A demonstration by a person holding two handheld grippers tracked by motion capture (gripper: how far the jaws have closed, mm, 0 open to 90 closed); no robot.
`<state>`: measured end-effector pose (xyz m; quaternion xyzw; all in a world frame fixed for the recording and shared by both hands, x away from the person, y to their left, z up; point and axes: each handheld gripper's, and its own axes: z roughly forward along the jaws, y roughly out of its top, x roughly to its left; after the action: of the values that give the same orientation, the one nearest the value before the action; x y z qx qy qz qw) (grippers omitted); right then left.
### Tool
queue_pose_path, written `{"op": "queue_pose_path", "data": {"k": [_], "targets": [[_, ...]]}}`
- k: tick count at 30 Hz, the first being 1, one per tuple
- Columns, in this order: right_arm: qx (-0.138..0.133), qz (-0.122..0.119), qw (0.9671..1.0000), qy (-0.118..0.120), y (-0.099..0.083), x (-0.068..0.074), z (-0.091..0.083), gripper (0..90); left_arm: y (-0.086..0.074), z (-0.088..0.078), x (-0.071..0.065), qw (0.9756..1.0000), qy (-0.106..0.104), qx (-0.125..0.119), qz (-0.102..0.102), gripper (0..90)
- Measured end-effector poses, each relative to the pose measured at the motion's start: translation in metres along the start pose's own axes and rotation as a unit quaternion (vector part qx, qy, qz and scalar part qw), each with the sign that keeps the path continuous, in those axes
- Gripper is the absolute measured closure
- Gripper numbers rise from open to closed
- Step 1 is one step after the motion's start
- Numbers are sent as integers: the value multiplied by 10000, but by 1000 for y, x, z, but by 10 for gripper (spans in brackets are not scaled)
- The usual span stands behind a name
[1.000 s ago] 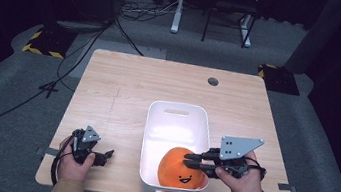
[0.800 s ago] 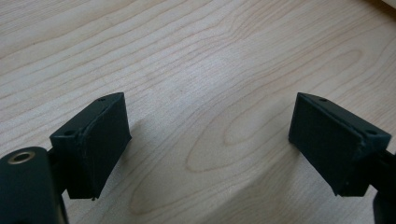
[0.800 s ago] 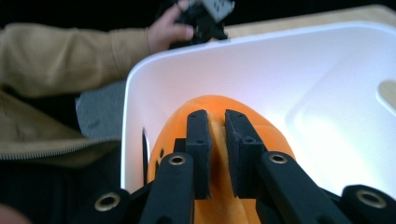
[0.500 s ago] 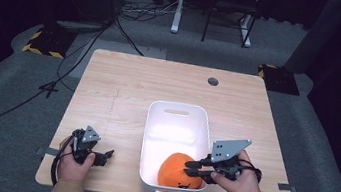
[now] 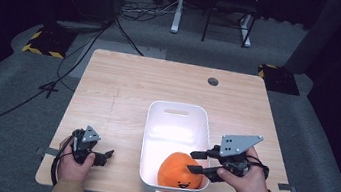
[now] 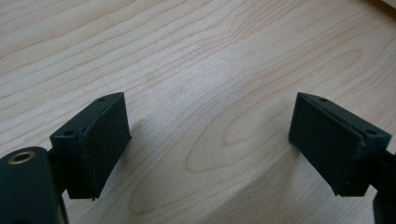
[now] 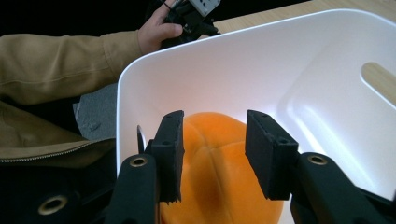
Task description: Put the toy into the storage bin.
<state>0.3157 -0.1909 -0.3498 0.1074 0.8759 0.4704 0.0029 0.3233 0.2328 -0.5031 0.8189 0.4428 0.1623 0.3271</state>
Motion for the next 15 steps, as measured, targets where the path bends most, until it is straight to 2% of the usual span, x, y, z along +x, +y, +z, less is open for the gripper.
{"op": "queue_pose_path", "data": {"k": [8,15], "targets": [[-220,6,9993,-303,9,-5,-11,471,0,0,0,10000,-1,0,-1,128],[-411,15,9971,-640,14,-13,-23,399,0,0,0,10000,0,-1,-2,128]]}}
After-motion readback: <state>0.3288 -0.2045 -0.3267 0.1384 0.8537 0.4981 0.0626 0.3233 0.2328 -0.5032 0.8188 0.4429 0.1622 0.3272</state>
